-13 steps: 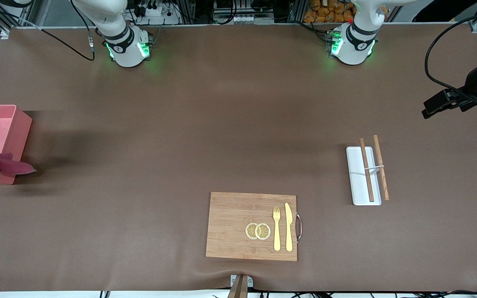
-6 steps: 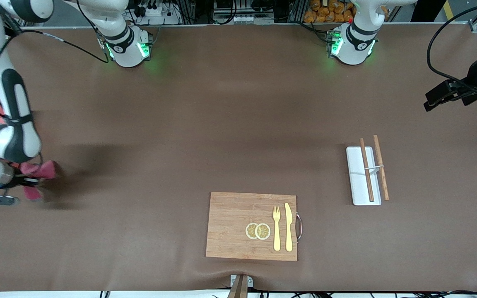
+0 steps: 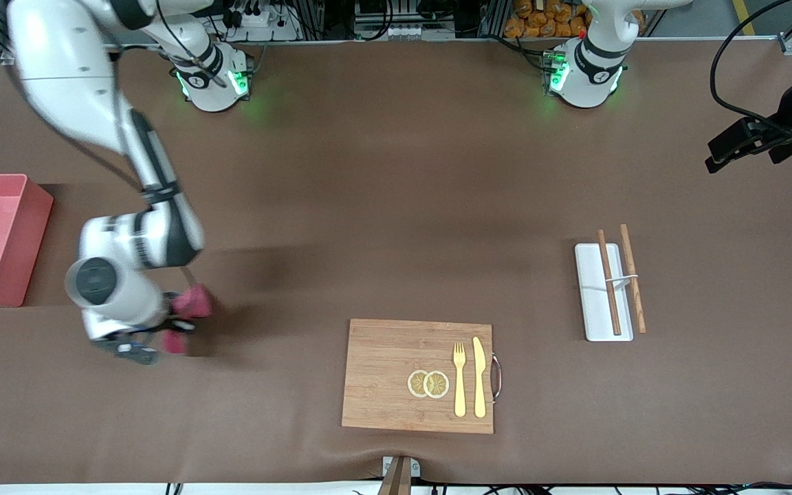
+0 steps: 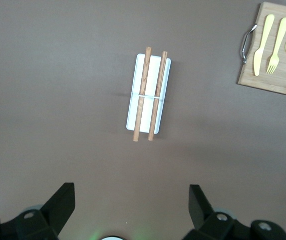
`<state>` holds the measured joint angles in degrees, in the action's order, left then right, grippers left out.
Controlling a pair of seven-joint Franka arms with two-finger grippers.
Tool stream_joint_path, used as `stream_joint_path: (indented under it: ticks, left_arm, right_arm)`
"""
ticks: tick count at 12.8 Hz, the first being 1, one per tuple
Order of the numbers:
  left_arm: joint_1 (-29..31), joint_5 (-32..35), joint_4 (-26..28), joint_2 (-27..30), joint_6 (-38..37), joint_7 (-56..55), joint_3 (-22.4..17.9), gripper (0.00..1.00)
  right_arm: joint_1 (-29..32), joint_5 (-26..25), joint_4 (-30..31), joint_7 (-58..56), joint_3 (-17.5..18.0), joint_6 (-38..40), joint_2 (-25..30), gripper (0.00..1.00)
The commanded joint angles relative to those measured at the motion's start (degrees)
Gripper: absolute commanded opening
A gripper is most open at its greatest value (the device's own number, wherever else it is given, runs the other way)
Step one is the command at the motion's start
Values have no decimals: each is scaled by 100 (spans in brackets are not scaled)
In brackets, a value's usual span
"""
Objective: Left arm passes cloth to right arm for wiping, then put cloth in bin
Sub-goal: 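Sweep the held cloth across the table with the right gripper, then move the cloth over the pink bin and open the right gripper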
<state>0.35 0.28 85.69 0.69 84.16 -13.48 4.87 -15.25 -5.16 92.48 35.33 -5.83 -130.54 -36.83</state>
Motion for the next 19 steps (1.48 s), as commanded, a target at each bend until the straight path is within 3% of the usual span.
stream_joint_path:
  ticks: [1, 4, 8, 11, 14, 19]
  left_arm:
    - [62, 51, 106, 115, 39, -5, 93, 100]
    - [62, 51, 106, 107, 48, -5, 93, 100]
    - [44, 51, 106, 71, 48, -14, 128, 100]
    - [62, 51, 89, 89, 39, -14, 172, 100]
    - [70, 51, 62, 107, 22, 12, 164, 100]
    - [79, 59, 45, 98, 22, 12, 164, 100]
  right_arm:
    - [-250, 435, -133, 211, -41, 403, 411, 0]
    - [-6, 454, -606, -349, -94, 1527, 947, 0]
    - [1276, 446, -1038, -2368, -94, 2575, 1484, 0]
    - [2356, 349, -1311, -4335, -112, 3226, 1591, 0]
    - [3674, 331, -1373, -6463, -103, 3123, 1495, 0]
    - [4793, -248, -1373, -7593, -103, 1964, 942, 0]
